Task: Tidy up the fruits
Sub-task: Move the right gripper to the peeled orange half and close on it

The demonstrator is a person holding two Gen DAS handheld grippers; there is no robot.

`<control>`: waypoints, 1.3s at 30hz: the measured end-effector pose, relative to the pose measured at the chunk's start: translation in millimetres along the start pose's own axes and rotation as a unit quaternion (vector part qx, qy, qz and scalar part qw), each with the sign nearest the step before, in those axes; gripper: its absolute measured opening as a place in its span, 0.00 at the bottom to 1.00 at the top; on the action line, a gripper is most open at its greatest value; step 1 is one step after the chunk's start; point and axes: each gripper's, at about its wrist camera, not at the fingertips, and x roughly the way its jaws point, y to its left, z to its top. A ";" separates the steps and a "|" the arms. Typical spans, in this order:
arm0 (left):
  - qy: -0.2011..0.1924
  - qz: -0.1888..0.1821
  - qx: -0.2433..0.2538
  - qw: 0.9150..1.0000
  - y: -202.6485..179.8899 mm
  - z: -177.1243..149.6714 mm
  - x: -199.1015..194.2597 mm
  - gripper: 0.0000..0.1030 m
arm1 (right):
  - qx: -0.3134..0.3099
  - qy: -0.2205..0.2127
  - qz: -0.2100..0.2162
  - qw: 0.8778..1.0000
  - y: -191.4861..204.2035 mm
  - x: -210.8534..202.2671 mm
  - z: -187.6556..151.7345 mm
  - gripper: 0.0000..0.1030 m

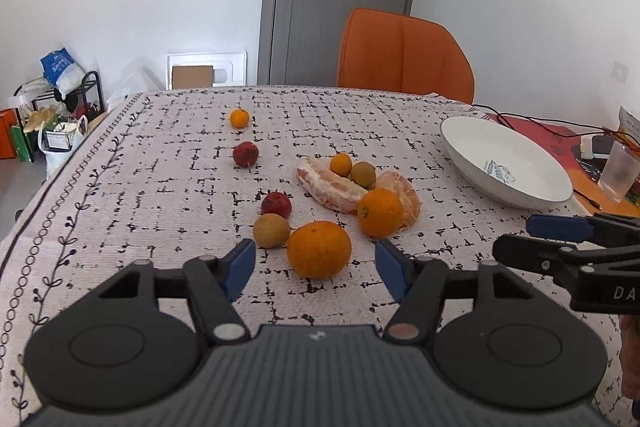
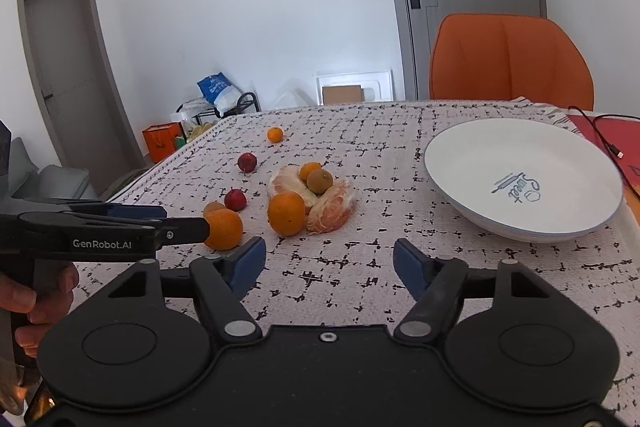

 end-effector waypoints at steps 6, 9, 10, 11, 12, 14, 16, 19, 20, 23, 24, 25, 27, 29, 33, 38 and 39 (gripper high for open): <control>0.016 -0.004 -0.006 1.000 2.4 1.6 15.0 0.54 | 0.009 0.015 -0.004 1.000 -3.2 18.6 3.8 0.58; 0.022 -0.004 -0.008 1.000 2.7 1.0 22.3 0.52 | 0.015 0.022 -0.005 1.000 -4.8 27.6 5.9 0.53; 0.025 -0.005 -0.009 1.000 3.0 0.5 24.3 0.50 | 0.015 0.024 -0.007 1.000 -5.3 31.2 6.3 0.52; 0.028 -0.006 -0.010 1.000 3.4 0.3 26.5 0.47 | 0.015 0.027 -0.009 0.999 -5.8 34.6 6.7 0.51; 0.031 -0.007 -0.012 0.999 4.0 0.5 29.1 0.45 | 0.017 0.031 -0.011 0.999 -6.5 38.6 7.2 0.51; 0.031 -0.014 -0.018 0.999 6.1 -0.3 31.3 0.40 | 0.020 0.036 -0.010 0.999 -7.8 44.4 8.1 0.50; 0.028 -0.012 -0.020 0.999 7.1 0.0 30.9 0.39 | 0.020 0.039 -0.010 0.999 -7.4 49.7 9.3 0.50; 0.023 -0.010 -0.027 0.999 11.2 0.3 28.1 0.39 | 0.015 0.042 -0.011 0.999 -6.1 56.5 12.8 0.50; 0.021 -0.010 -0.029 0.999 13.3 0.1 26.1 0.39 | 0.013 0.043 -0.011 0.999 -5.9 58.3 13.6 0.50; 0.015 -0.005 -0.036 0.999 19.1 1.9 21.8 0.39 | 0.008 0.050 -0.015 0.999 -4.4 68.3 15.7 0.49; 0.013 -0.002 -0.038 0.999 21.6 2.8 20.2 0.39 | 0.006 0.052 -0.017 0.998 -3.6 70.9 16.1 0.50; 0.010 0.000 -0.040 0.999 23.9 3.4 18.8 0.39 | 0.003 0.054 -0.019 0.998 -2.8 74.0 16.2 0.49; 0.007 0.004 -0.046 0.999 28.5 4.7 16.5 0.39 | -0.001 0.057 -0.024 0.998 -1.8 79.4 16.9 0.50; 0.005 0.009 -0.050 0.999 32.8 5.2 14.4 0.39 | -0.003 0.061 -0.028 0.998 -1.0 84.8 17.7 0.49; 0.001 0.014 -0.056 0.998 39.3 5.8 12.7 0.39 | -0.010 0.063 -0.030 0.998 2.5 92.1 20.6 0.50; 0.000 0.016 -0.064 0.998 46.0 3.8 12.6 0.39 | -0.022 0.066 -0.033 0.997 7.0 99.5 24.0 0.50; 0.000 0.017 -0.066 0.998 47.2 3.3 12.4 0.39 | -0.025 0.067 -0.034 0.997 8.1 101.3 24.5 0.50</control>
